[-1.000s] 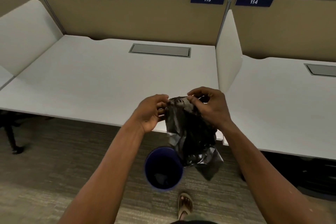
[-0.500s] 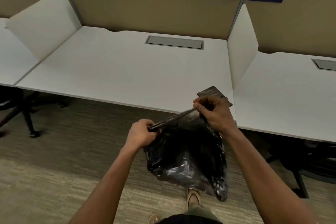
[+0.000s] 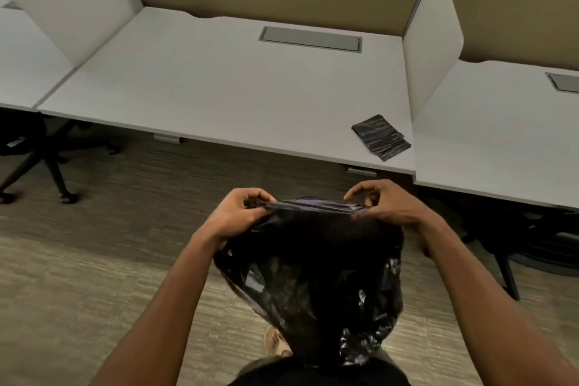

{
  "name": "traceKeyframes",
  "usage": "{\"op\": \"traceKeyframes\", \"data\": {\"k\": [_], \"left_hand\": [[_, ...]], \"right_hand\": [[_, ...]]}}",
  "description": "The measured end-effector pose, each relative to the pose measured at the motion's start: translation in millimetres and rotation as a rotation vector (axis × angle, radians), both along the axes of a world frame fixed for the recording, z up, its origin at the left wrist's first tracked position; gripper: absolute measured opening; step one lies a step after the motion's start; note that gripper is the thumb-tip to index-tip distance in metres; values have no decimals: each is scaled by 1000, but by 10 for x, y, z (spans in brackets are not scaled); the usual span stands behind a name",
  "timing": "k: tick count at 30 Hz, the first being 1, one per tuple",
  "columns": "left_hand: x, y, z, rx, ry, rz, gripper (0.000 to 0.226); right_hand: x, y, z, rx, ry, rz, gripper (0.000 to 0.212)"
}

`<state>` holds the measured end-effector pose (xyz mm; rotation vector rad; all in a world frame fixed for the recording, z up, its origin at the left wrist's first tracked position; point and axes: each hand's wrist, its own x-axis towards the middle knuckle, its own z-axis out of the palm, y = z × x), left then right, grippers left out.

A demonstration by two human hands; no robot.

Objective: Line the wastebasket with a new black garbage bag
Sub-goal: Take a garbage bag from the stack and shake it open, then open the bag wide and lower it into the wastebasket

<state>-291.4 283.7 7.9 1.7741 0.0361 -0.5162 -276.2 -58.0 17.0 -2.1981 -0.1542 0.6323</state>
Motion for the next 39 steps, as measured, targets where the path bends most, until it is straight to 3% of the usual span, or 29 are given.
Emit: {"op": "traceKeyframes", "data": {"k": [2,4,7,8,10,11,14,16,18,20,23,25,27,28,30,31,32,34,36,39], "left_hand": [[-4,26,8,-32,-20,105,10],[8,46,-47,-31,-37,248,12],[-20,57,-196,72,-17,428,8],[-40,59,-254,71,43,435,10],[-99,41,-377,65,217,326,21],[-122,34,-445,173,279,205,24],[-125,6,-587,773,278,-181,35],[-20,-44,-541,918,191,-183,37],[167,-80,-363,860,57,-17,28],[289,-137,-27,696,-164,223,32],[74,-313,423,405,-798,574,33],[-176,-477,287,419,-1103,575,19],[-346,-571,-271,517,-1040,411,21],[-413,-565,-626,601,-875,224,23],[-593,-486,-1166,838,-291,-364,29],[-727,-449,-1371,876,-3,-609,29],[-839,-397,-1503,854,212,-731,28],[-929,-270,-1678,735,304,-687,25],[-887,-170,-1655,647,249,-446,26],[-736,-75,-1488,624,185,-108,21]], "right_hand": [[-48,-35,52,-16,61,115,63],[-117,-94,16,-3,133,118,65],[-265,-95,-289,9,222,55,25],[-316,-51,-401,35,261,10,12],[-361,63,-576,102,338,-189,6],[-357,130,-626,131,366,-316,8],[-235,332,-723,160,395,-576,13],[-77,489,-610,156,328,-650,14],[101,591,-248,138,82,-688,13],[189,642,330,78,-373,-659,10],[-105,642,1007,123,-1247,-667,13],[-435,624,851,-1,-1514,-573,12],[-690,590,174,-225,-1324,-376,11],[-785,525,-267,-329,-1034,-208,12],[-1036,402,-1036,-539,-185,173,16],[-1220,343,-1330,-563,123,349,18],[-1391,286,-1518,-514,300,435,16],[-1534,210,-1614,-318,402,324,18],[-1491,156,-1526,-134,409,134,30],[-1267,73,-1339,57,356,-219,20]]}}
